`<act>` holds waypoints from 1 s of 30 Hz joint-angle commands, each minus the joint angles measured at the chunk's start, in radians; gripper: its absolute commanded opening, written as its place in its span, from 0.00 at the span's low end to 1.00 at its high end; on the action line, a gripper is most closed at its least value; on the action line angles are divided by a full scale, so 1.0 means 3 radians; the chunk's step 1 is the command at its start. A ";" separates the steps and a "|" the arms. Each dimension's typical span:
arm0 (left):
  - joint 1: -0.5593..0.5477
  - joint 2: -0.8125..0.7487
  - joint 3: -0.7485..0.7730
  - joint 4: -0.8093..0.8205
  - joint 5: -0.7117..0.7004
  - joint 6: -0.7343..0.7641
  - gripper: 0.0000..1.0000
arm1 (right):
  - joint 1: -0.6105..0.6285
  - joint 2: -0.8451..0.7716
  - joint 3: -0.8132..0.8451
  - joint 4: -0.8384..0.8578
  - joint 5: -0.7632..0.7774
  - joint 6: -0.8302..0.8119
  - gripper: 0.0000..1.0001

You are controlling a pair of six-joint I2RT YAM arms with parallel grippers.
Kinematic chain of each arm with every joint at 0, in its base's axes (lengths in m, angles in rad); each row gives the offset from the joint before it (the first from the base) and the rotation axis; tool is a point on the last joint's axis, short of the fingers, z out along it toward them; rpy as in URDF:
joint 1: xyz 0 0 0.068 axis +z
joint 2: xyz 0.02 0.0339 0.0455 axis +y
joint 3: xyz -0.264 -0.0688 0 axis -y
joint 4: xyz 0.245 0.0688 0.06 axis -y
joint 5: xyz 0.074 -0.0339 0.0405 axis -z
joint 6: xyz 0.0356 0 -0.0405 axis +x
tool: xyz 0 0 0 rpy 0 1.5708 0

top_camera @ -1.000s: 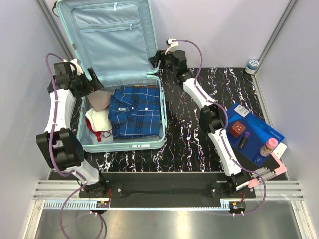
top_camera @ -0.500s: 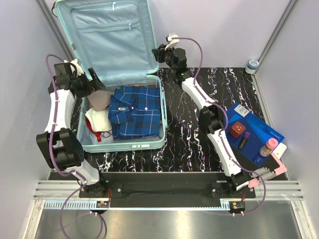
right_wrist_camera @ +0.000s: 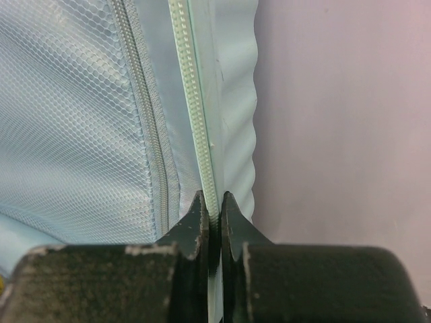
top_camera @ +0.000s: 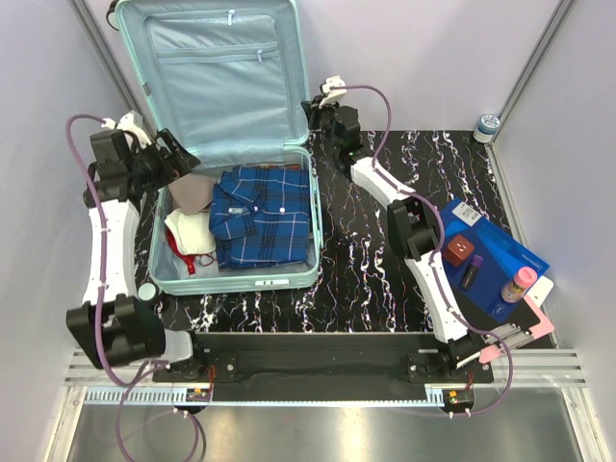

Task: Pack the luggage
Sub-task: Close the luggage at the corner of the board.

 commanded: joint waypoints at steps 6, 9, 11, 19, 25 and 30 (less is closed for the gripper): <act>0.0010 -0.0552 -0.0349 0.0358 -0.0137 -0.0330 0.99 | 0.0359 -0.0678 -0.0947 0.0990 -0.0178 0.0067 0.00; 0.0005 -0.0644 -0.0416 0.0358 -0.0101 -0.0391 0.99 | 0.0385 -0.0841 -0.1269 0.1240 -0.0137 0.0041 0.00; 0.0010 -0.0701 -0.0446 0.0358 -0.0111 -0.0402 0.99 | 0.0395 -0.0944 -0.1463 0.1383 -0.0127 0.0041 0.00; 0.0015 -0.0957 -0.0569 0.0312 -0.0116 -0.0402 0.99 | 0.0436 -0.1184 -0.1888 0.1721 -0.0168 0.0026 0.00; 0.0010 -0.1044 -0.0585 0.0240 -0.0090 -0.0381 0.99 | 0.0497 -0.1312 -0.2220 0.2038 -0.0245 -0.0086 0.00; 0.0025 -0.1090 -0.0564 0.0163 -0.0014 -0.0335 0.99 | 0.0548 -0.1404 -0.2425 0.2192 -0.0337 -0.0173 0.00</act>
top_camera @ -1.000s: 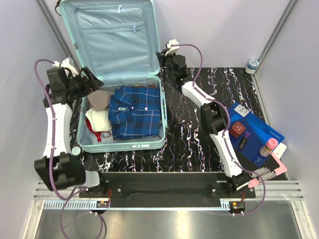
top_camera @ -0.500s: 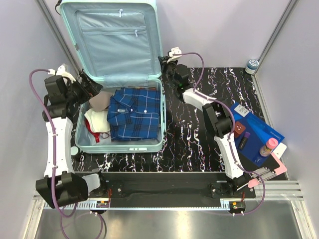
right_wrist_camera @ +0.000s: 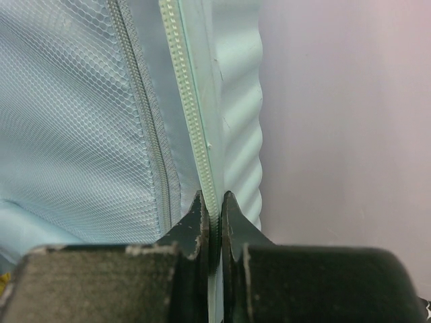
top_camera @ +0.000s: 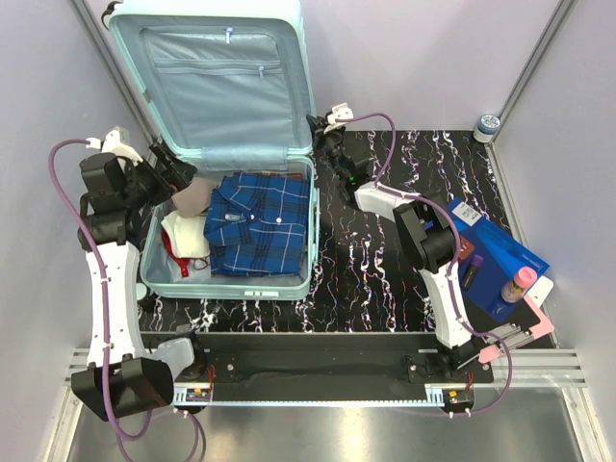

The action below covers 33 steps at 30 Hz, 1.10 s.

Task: Pack the luggage
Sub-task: Close the luggage at the corner of the board.

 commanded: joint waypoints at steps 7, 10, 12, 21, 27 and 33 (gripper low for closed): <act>0.0046 -0.0256 0.0040 -0.0070 0.0164 0.0031 0.99 | 0.0412 -0.0483 -0.0470 0.0584 -0.0660 0.0144 0.00; 0.0056 -0.0348 0.0122 -0.0172 0.0215 0.0036 0.99 | 0.0438 -0.0565 -0.0629 0.0681 -0.0644 0.0144 0.00; 0.0061 -0.0415 0.0178 -0.0233 0.0276 0.0021 0.99 | 0.0469 -0.0631 -0.0706 0.0737 -0.0614 0.0144 0.05; 0.0077 -0.0839 0.0607 -0.0729 0.0409 0.0062 0.99 | 0.0591 -0.1142 -0.1619 0.0932 -0.0481 0.0210 0.66; 0.0072 -0.1044 0.1083 -0.0954 0.0506 0.0046 0.99 | 0.0979 -0.2347 -0.3279 0.0368 -0.0138 0.0715 1.00; 0.0061 -0.1130 0.1390 -0.1251 0.0496 0.0174 0.99 | 0.1399 -0.4892 -0.4131 -0.3567 0.0240 0.2166 0.98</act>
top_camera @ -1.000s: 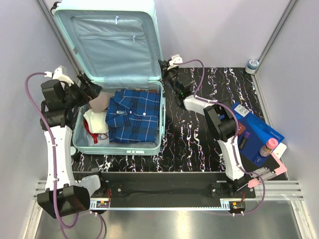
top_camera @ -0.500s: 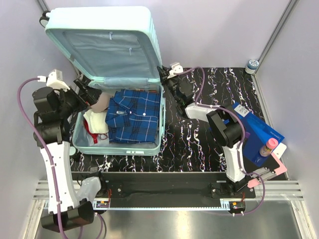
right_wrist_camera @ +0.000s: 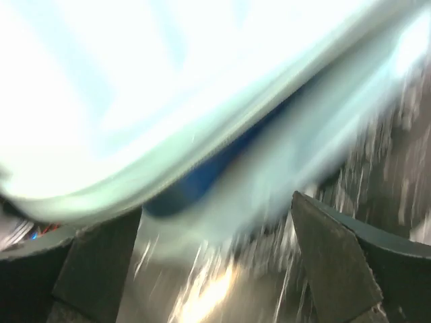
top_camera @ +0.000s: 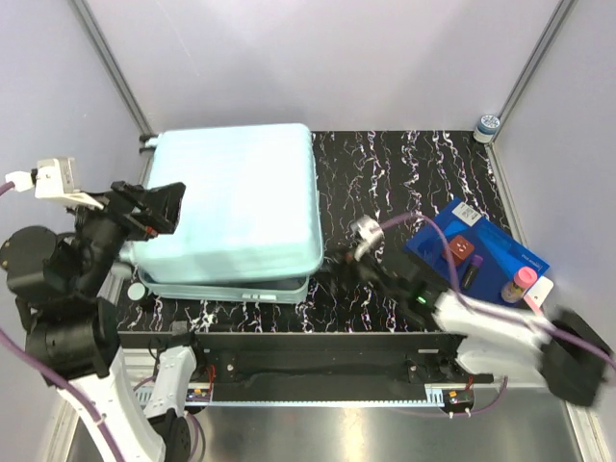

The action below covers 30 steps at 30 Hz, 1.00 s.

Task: Pack the luggage
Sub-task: Close the luggage at the corner of the board.

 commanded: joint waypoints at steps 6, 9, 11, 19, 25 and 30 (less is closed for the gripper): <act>-0.0028 -0.0225 -0.0378 -0.0279 -0.0409 0.0275 0.99 | 0.0229 -0.3845 -0.0097 -0.4871 0.0514 0.2524 1.00; -0.0023 -0.0169 -0.0486 -0.0279 -0.0404 0.0306 0.99 | 0.0224 -0.3945 0.0162 -0.4990 0.1020 0.2437 1.00; -0.0023 -0.0138 -0.0517 -0.0279 -0.0455 0.0357 0.99 | 0.0224 -0.3416 0.0322 -0.4960 0.1139 0.2303 1.00; -0.0028 0.0020 -0.0823 -0.0320 -0.0669 0.0511 0.99 | 0.0229 -0.1880 0.0711 -0.4317 0.1174 0.1638 1.00; 0.0033 0.0362 -0.1094 -0.0309 -0.1349 0.0541 0.99 | 0.0229 -0.0895 0.1354 -0.4065 0.1369 0.1199 1.00; 0.0166 0.0608 -0.1136 -0.0095 -0.1724 0.0526 0.99 | 0.0122 -0.0110 0.1989 -0.4075 0.1165 0.1070 1.00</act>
